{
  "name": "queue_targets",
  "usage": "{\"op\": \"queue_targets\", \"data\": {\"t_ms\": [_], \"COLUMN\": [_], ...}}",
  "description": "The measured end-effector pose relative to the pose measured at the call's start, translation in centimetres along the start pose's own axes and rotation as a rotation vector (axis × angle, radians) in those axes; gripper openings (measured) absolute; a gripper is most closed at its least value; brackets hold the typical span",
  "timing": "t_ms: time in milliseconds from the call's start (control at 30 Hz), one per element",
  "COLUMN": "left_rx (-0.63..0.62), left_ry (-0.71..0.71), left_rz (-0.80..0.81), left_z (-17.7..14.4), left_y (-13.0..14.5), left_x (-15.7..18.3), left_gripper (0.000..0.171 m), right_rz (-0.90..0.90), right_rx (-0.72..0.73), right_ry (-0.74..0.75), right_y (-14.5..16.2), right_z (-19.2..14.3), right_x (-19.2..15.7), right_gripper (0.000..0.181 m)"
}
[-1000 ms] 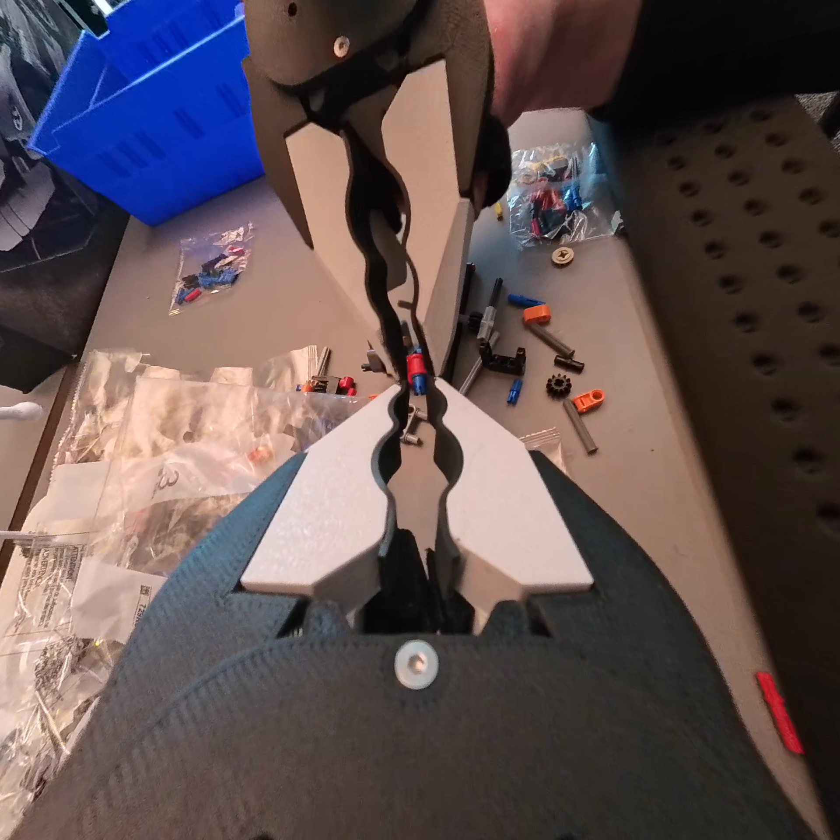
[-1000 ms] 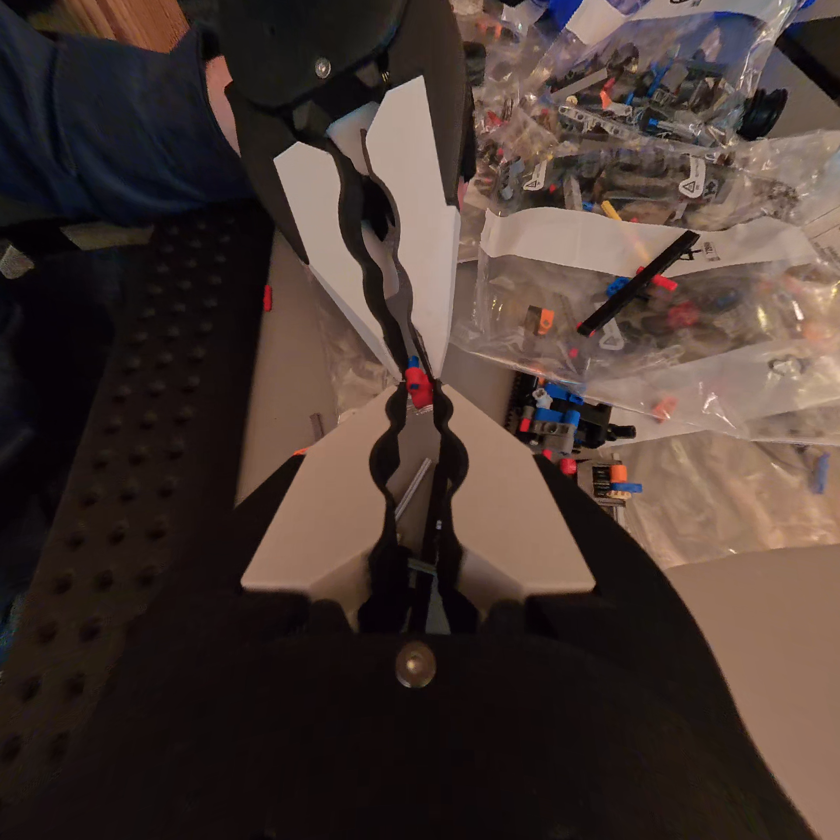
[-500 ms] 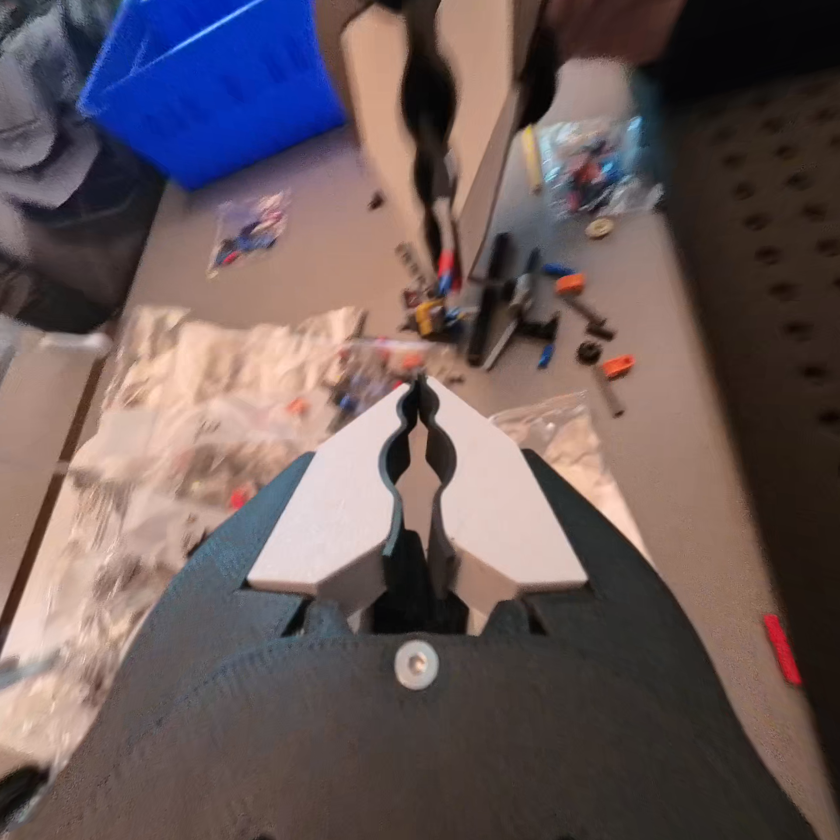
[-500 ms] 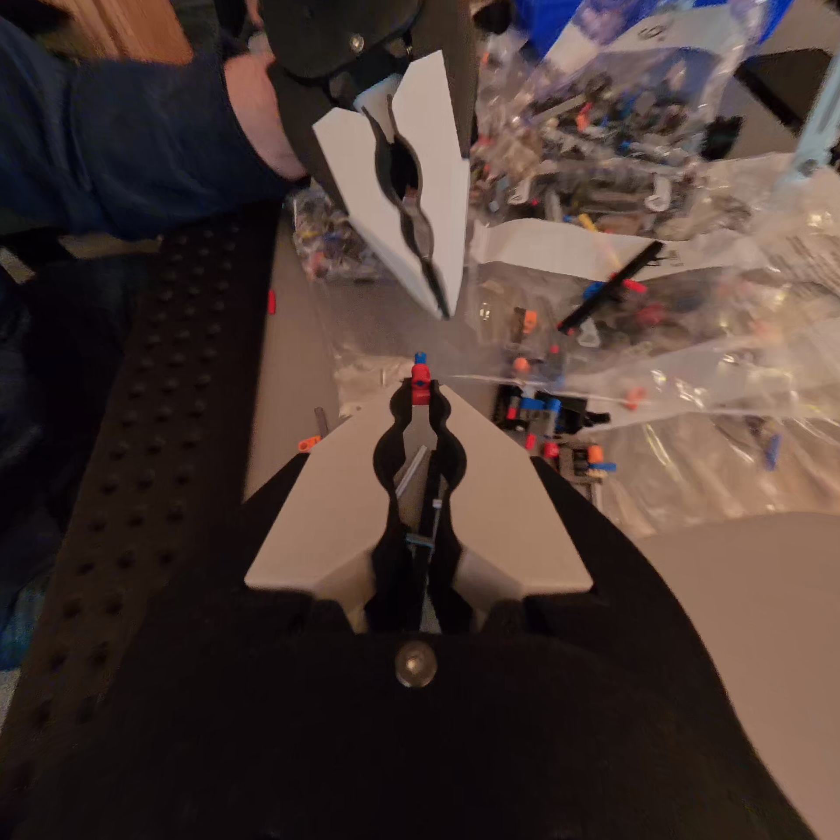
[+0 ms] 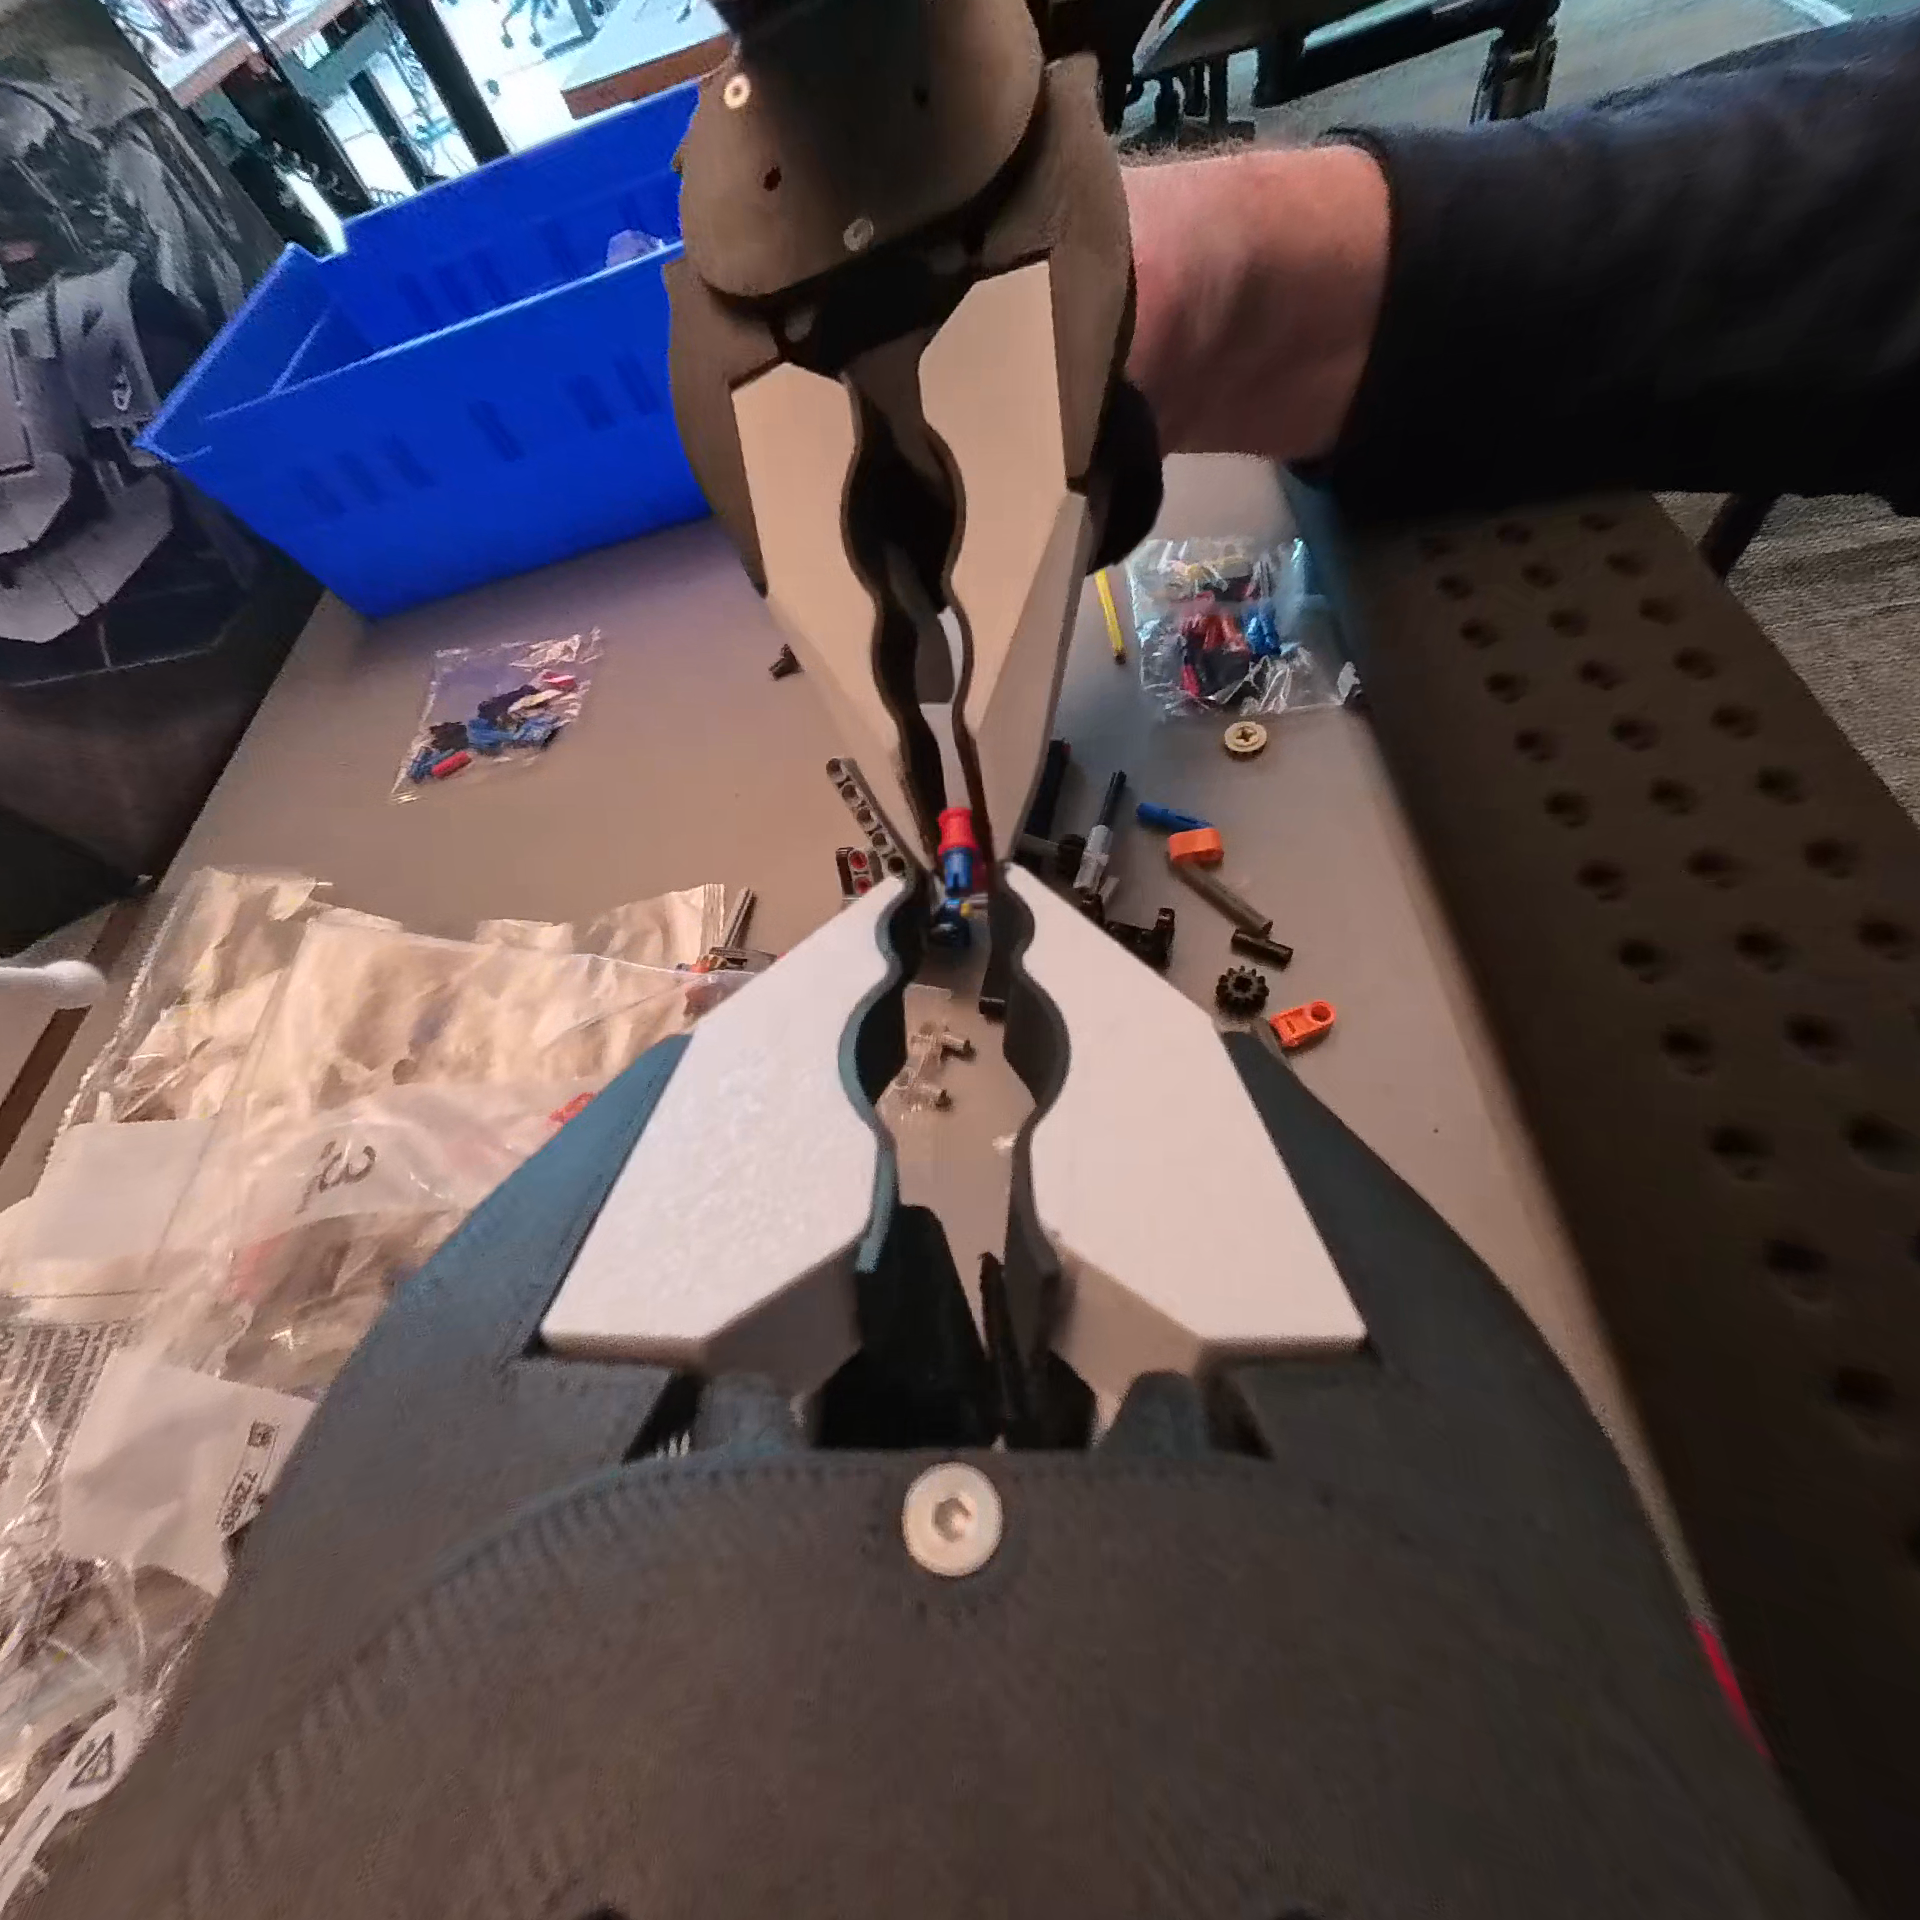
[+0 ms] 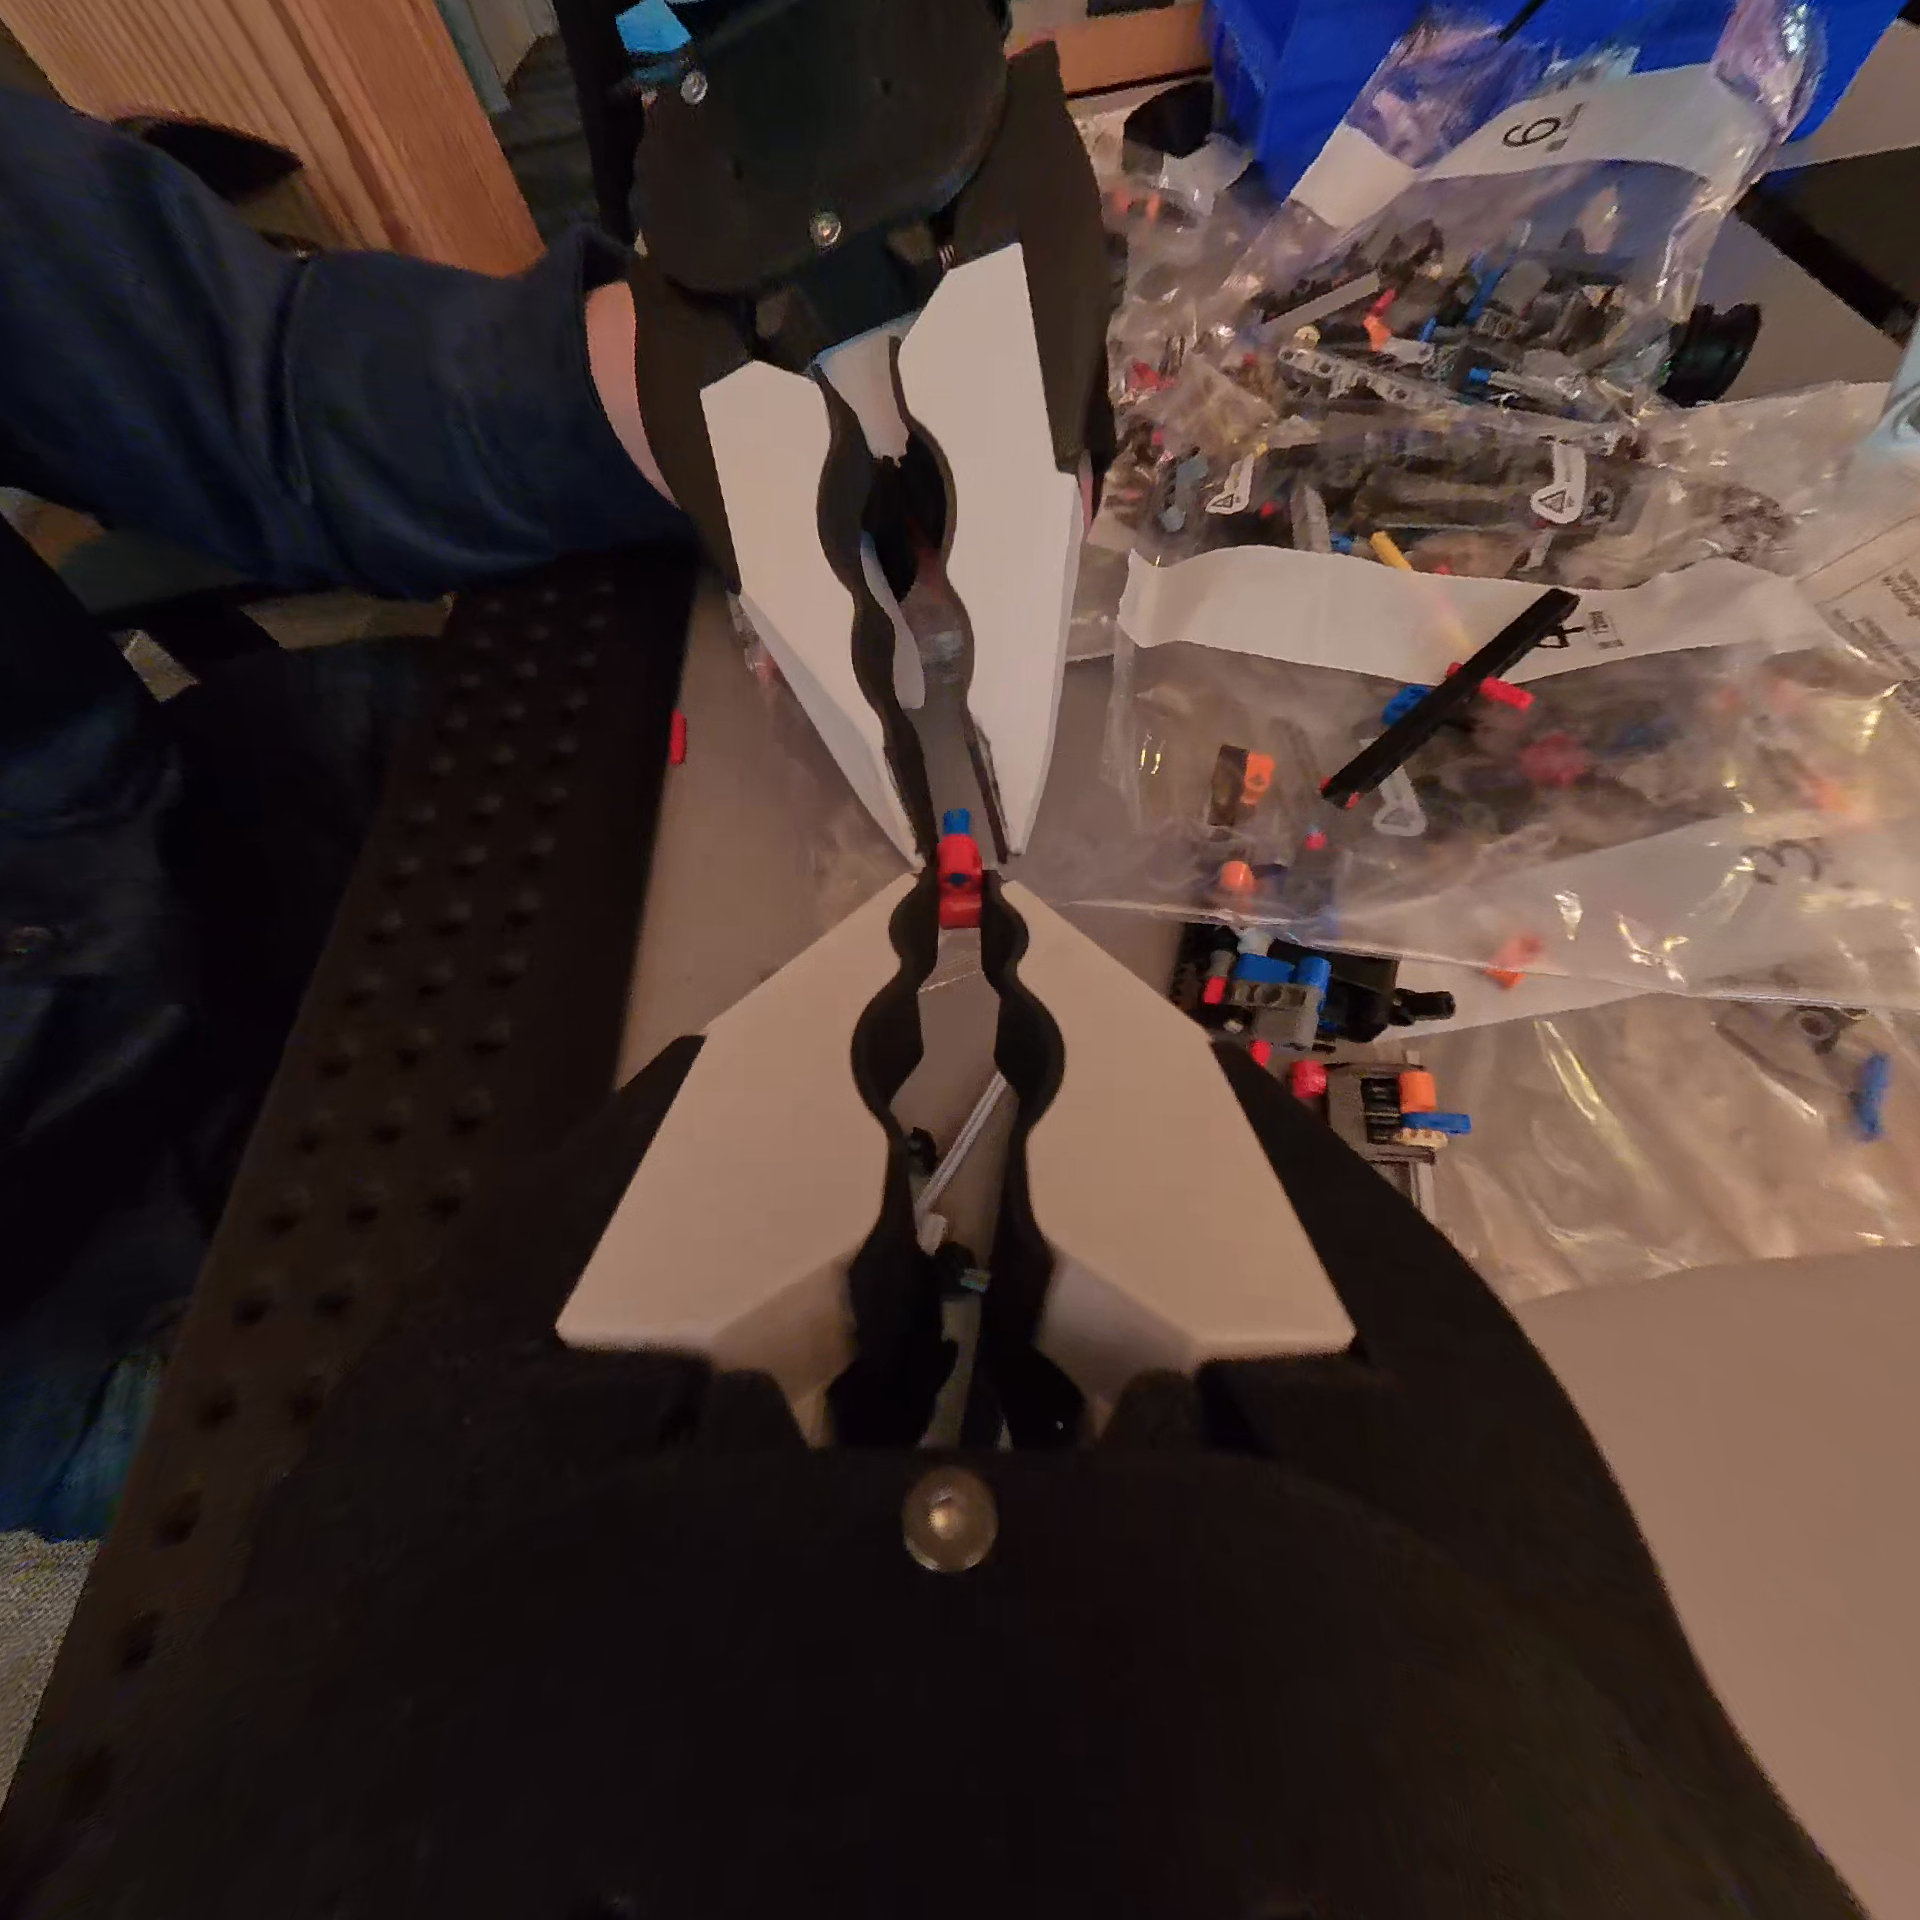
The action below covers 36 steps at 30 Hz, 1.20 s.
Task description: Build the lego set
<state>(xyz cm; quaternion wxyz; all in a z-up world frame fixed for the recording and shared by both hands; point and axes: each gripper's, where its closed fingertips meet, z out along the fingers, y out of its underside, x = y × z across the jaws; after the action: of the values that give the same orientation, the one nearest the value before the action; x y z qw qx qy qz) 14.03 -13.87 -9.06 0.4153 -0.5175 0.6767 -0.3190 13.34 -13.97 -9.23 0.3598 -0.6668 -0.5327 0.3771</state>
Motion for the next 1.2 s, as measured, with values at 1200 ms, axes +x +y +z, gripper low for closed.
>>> {"op": "queue_targets", "data": {"t_ms": [1200], "left_rx": [0.272], "left_ry": [-0.053], "left_rz": [-0.146], "left_z": [-6.4], "left_y": [-3.5], "left_x": [-3.0], "left_gripper": [0.000], "right_rz": [-0.219], "right_rx": [-0.088], "right_ry": [0.190], "right_y": [0.6], "right_z": [-1.0], "right_x": [0.7], "right_gripper": [0.004]}}
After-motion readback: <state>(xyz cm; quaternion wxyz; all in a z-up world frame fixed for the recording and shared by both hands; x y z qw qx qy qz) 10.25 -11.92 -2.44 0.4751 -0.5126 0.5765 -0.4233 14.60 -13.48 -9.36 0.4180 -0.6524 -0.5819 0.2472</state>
